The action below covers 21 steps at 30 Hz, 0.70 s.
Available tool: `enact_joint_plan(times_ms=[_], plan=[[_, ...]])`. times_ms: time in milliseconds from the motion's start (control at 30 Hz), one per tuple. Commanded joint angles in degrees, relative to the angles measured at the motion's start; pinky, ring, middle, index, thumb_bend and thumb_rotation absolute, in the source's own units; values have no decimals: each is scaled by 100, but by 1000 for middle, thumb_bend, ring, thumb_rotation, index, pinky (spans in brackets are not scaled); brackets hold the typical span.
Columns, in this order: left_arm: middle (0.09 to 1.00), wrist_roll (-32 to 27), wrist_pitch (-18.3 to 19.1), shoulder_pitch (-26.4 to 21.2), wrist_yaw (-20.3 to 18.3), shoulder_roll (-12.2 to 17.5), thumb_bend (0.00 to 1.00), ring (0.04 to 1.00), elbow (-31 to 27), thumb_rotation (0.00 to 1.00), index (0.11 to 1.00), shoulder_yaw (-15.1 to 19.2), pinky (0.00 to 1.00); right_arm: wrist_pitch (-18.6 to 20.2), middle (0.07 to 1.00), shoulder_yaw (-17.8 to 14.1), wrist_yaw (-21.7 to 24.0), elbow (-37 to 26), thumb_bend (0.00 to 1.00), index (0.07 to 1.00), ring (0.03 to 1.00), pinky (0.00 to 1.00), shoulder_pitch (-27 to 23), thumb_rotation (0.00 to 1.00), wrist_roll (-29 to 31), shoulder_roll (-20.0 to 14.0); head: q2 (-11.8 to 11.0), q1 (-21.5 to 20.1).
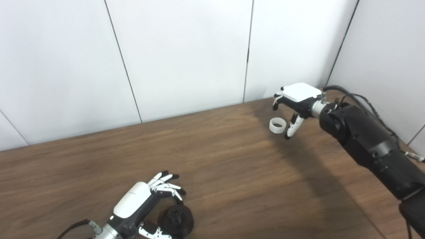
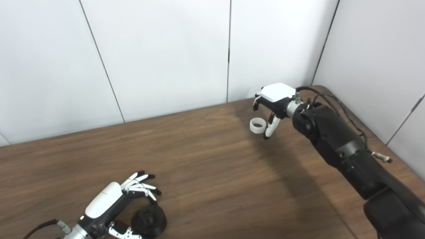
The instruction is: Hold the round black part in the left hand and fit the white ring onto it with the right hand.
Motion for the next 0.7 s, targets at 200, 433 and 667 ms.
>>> enact_joint_plan(times_ms=[200, 433, 667], plan=[[711, 16, -5, 49, -82, 93, 523, 927, -193, 57, 482, 91, 1000, -66, 933, -4, -260, 101, 881, 736, 1000, 1000, -331, 277, -44, -89, 24, 17], [711, 31, -7, 136, -231, 77, 523, 930, -309, 57, 482, 223, 1000, -95, 927, 53, -359, 193, 872, 740, 1000, 1000, -307, 266, -64, -20, 65, 58], [710, 13, -6, 190, -351, 88, 523, 926, -388, 58, 482, 310, 1000, -102, 931, 89, -325, 253, 859, 743, 1000, 1000, -350, 277, -31, -22, 89, 39]])
